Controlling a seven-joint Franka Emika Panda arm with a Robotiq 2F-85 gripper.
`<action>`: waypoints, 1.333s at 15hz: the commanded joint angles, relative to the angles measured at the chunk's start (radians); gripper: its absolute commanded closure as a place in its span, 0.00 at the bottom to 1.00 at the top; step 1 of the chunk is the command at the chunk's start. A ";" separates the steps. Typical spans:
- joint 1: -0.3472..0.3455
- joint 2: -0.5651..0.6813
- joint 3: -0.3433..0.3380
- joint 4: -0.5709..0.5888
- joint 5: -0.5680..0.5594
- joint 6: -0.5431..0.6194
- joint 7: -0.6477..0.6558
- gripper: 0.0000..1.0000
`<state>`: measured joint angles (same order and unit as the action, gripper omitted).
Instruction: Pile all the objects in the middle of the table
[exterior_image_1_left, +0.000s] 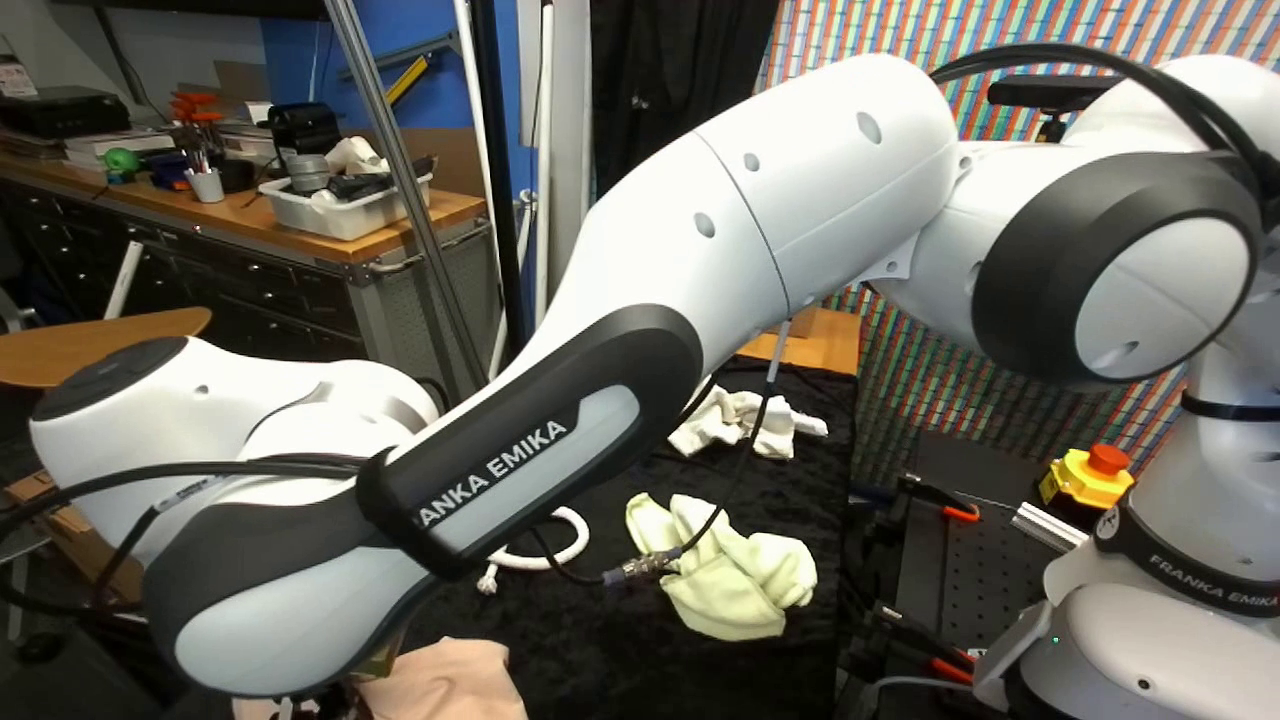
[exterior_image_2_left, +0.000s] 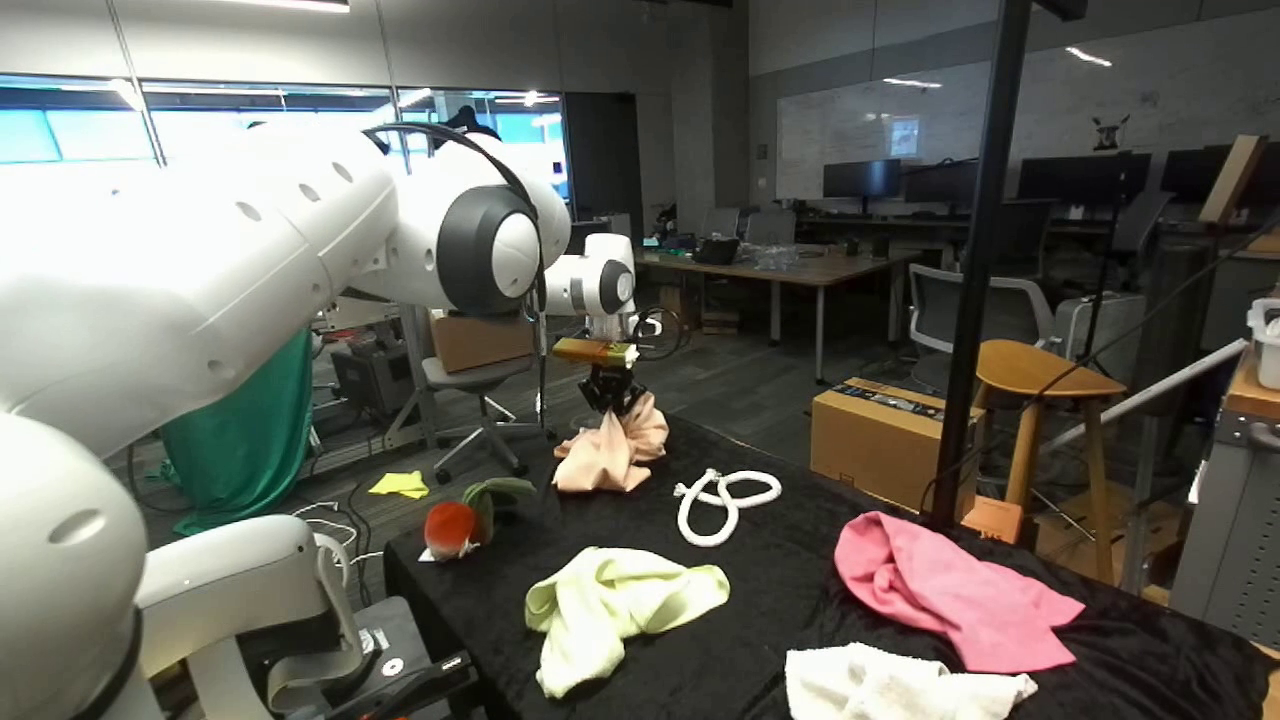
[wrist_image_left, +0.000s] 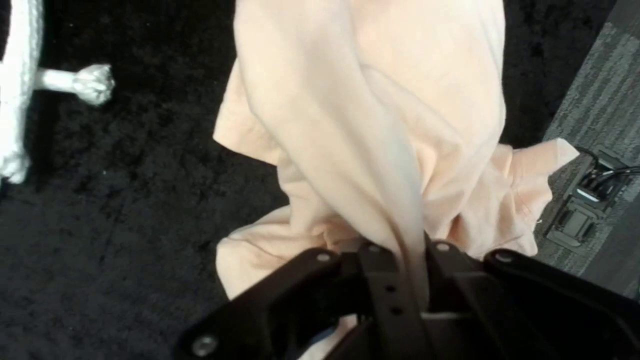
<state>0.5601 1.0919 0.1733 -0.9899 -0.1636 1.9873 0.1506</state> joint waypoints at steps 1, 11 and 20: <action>0.012 -0.092 -0.030 -0.078 -0.050 -0.016 0.015 0.92; 0.026 -0.476 -0.143 -0.496 -0.267 0.156 0.232 0.92; -0.030 -0.737 -0.177 -0.894 -0.461 0.250 0.442 0.93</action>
<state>0.5572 0.4663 -0.0094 -1.7189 -0.5582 2.1791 0.5263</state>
